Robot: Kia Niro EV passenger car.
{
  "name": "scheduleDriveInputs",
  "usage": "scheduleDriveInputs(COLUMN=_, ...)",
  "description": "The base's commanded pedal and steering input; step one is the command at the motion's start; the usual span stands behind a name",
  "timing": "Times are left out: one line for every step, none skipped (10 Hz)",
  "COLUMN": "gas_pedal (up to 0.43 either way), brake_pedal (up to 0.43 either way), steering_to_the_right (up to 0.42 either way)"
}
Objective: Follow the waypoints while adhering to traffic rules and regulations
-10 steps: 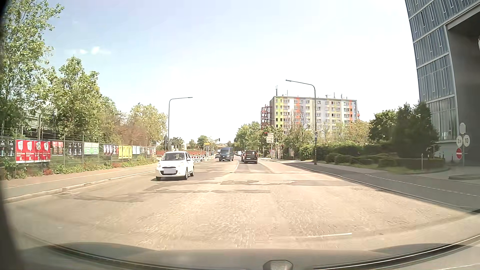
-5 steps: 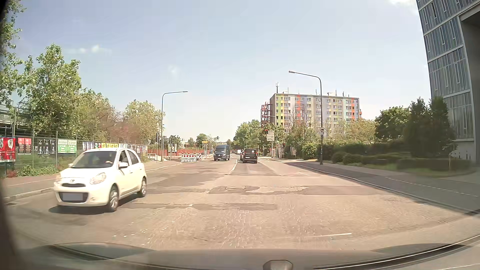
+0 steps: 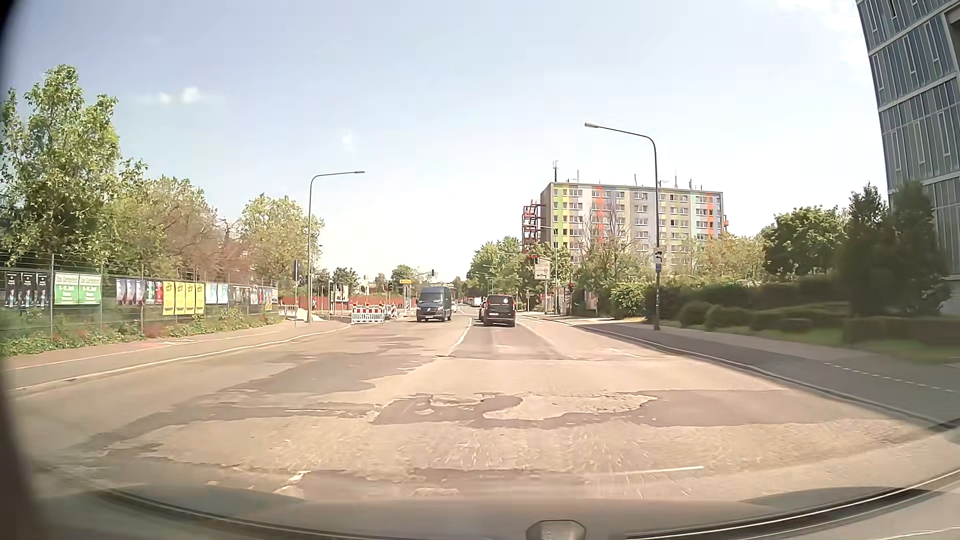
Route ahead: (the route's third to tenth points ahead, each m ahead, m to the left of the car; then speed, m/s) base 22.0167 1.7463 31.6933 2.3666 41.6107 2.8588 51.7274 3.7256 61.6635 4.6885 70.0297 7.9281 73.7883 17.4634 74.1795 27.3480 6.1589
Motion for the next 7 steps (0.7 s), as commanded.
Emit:
scheduleDriveInputs(gas_pedal=0.000, brake_pedal=0.024, steering_to_the_right=0.010)
scheduleDriveInputs(gas_pedal=0.000, brake_pedal=0.024, steering_to_the_right=0.008)
scheduleDriveInputs(gas_pedal=0.000, brake_pedal=0.024, steering_to_the_right=0.003)
scheduleDriveInputs(gas_pedal=0.000, brake_pedal=0.024, steering_to_the_right=0.002)
scheduleDriveInputs(gas_pedal=0.000, brake_pedal=0.024, steering_to_the_right=0.002)
scheduleDriveInputs(gas_pedal=0.000, brake_pedal=0.024, steering_to_the_right=0.002)
scheduleDriveInputs(gas_pedal=0.000, brake_pedal=0.024, steering_to_the_right=0.000)
